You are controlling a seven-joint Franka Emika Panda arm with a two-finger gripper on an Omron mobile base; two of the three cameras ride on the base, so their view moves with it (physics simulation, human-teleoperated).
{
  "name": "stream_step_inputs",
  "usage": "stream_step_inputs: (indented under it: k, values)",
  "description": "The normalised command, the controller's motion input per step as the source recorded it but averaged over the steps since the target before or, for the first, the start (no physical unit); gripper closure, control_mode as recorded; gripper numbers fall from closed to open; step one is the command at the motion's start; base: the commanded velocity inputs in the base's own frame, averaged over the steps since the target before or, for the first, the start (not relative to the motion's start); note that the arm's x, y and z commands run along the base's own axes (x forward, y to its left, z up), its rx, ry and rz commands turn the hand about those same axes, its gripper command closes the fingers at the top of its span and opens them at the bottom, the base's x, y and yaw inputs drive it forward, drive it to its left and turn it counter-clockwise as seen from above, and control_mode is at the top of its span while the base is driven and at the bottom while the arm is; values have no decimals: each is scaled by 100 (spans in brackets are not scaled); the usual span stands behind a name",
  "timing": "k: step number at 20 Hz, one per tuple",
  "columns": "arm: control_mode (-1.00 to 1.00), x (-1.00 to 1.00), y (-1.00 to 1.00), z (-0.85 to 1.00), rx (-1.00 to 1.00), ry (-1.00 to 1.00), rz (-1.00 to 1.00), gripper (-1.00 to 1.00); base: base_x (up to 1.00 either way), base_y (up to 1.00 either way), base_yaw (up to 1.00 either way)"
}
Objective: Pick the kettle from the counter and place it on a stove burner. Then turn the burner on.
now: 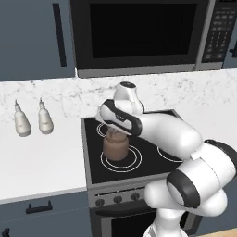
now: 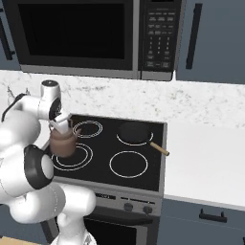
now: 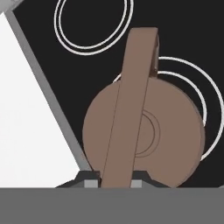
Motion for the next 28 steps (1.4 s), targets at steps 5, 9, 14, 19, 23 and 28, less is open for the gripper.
stream_step_inputs:
  k: [5, 9, 14, 19, 23, 28]
  values:
    - [-100, 14, 2, -41, -17, -5, 0, 100, 0, 0, 0]
    - [-100, 23, 0, -29, -7, -1, 0, 100, 0, 0, 0]
    - [-100, 29, 0, -28, -1, 0, 0, 100, 0, 0, 0]
    - [-100, 13, -2, -33, -6, 0, 0, 100, 0, 0, 0]
    - [-100, -1, -10, -27, -1, 1, 0, 100, 0, 0, 0]
    - [-100, -4, -9, -2, 0, 0, 0, 100, 0, 0, 0]
